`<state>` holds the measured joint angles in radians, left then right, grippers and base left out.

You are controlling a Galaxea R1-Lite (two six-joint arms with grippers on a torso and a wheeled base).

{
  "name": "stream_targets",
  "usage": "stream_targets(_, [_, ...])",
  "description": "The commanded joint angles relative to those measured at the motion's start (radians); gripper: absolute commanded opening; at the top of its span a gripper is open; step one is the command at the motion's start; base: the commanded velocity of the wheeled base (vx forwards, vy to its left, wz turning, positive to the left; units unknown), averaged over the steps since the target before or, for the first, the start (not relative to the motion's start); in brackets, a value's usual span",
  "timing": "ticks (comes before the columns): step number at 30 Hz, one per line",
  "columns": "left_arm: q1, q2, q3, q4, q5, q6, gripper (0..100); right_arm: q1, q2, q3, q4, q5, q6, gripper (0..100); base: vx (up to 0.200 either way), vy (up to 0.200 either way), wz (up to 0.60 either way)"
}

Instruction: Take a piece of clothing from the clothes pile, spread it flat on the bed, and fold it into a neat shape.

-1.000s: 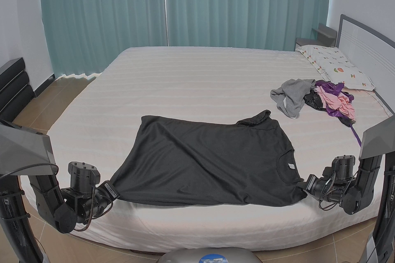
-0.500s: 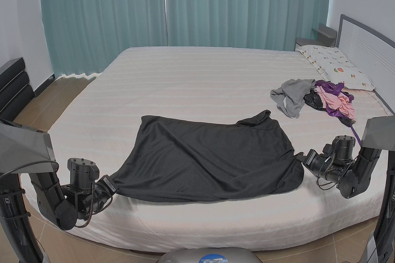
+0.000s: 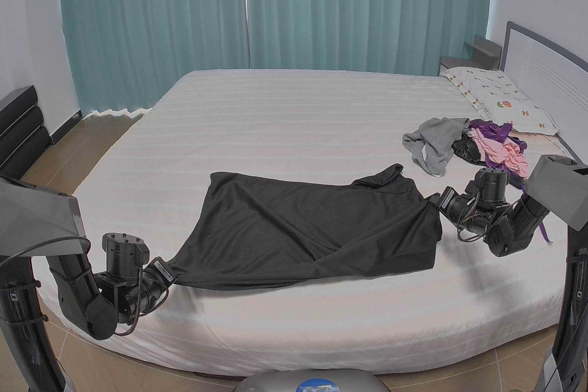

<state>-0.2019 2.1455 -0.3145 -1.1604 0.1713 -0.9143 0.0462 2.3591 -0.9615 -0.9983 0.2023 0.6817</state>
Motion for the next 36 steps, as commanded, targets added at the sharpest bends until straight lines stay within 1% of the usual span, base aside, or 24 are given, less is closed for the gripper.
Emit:
stream_targets(1, [0.001, 0.005, -0.002, -0.001, -0.001, -0.002, 0, 0.024, 0.088, -0.123, 0.047, -0.023, 0.001, 0, 0.0, 0.0, 0.0])
stream_targets(4, [0.001, 0.005, -0.003, -0.001, -0.001, -0.002, 0, 0.027, 0.123, -0.177, 0.053, -0.044, 0.001, 0, 0.0, 0.0, 0.0])
stream_targets(8, [0.001, 0.005, -0.003, -0.001, -0.001, -0.002, 0, 0.037, 0.164, -0.253, 0.052, -0.095, 0.004, 0, 0.0, 0.0, 0.0])
stream_targets(14, [-0.001, 0.007, -0.003, -0.001, -0.003, -0.003, 0, 0.057, 0.198, -0.273, 0.052, -0.101, 0.002, 0, 0.0, 0.0, 0.0])
stream_targets(15, [-0.001, 0.007, -0.002, -0.001, -0.003, -0.003, 0, 0.061, 0.207, -0.28, 0.052, -0.1, 0.002, 100, 0.0, 0.0, 0.0])
stream_targets(18, [-0.001, 0.007, -0.002, -0.001, -0.003, -0.003, 0, 0.061, 0.212, -0.278, 0.052, -0.1, 0.002, 100, 0.0, 0.0, 0.0])
stream_targets(21, [-0.001, 0.007, -0.002, -0.001, -0.003, -0.003, 0, 0.055, 0.19, -0.244, 0.056, -0.086, 0.002, 100, 0.0, 0.0, 0.0])
stream_targets(23, [-0.001, 0.007, 0.0, -0.001, -0.003, -0.003, 0, 0.046, 0.138, -0.195, 0.055, -0.032, 0.002, 100, 0.0, 0.0, 0.0])
stream_targets(25, [-0.001, 0.005, 0.0, -0.001, -0.003, -0.003, 0, 0.038, 0.107, -0.174, 0.055, -0.017, 0.002, 100, 0.0, 0.0, 0.0])
stream_targets(27, [-0.001, 0.005, 0.002, -0.001, -0.003, -0.003, 0, 0.035, 0.097, -0.168, 0.055, -0.015, 0.002, 100, 0.0, 0.0, 0.0])
stream_targets(29, [-0.001, 0.005, 0.005, -0.001, -0.004, -0.003, 0, 0.034, 0.038, -0.111, 0.053, -0.015, -0.005, 100, 0.0, 0.0, 0.0])
stream_targets(30, [-0.001, 0.005, 0.005, -0.001, -0.004, -0.003, 0, 0.034, 0.006, -0.071, 0.053, -0.004, -0.005, 100, 0.0, 0.0, 0.0])
stream_targets(36, [-0.001, 0.004, 0.008, -0.001, -0.004, -0.002, 0, 0.027, -0.066, 0.078, 0.047, 0.009, -0.007, 100, 0.0, 0.0, 0.0])
